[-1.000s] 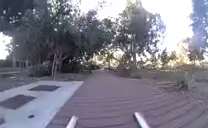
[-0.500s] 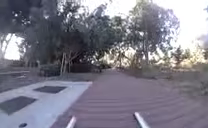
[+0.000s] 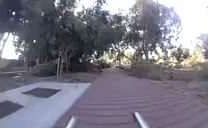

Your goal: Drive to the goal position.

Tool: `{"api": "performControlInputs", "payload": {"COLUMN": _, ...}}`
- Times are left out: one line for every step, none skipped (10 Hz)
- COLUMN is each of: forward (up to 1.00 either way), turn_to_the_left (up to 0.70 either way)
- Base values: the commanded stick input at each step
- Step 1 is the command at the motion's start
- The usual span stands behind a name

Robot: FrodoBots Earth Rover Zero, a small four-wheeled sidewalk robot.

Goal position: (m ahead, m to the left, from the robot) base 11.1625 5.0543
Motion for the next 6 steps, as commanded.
{"api": "performControlInputs", "payload": {"forward": 1.0, "turn_to_the_left": 0.0}}
{"api": "performControlInputs", "payload": {"forward": 1.0, "turn_to_the_left": 0.0}}
{"api": "performControlInputs", "payload": {"forward": 1.0, "turn_to_the_left": 0.0}}
{"api": "performControlInputs", "payload": {"forward": 1.0, "turn_to_the_left": 0.0}}
{"api": "performControlInputs", "payload": {"forward": 1.0, "turn_to_the_left": 0.0}}
{"api": "performControlInputs", "payload": {"forward": 1.0, "turn_to_the_left": 0.0}}
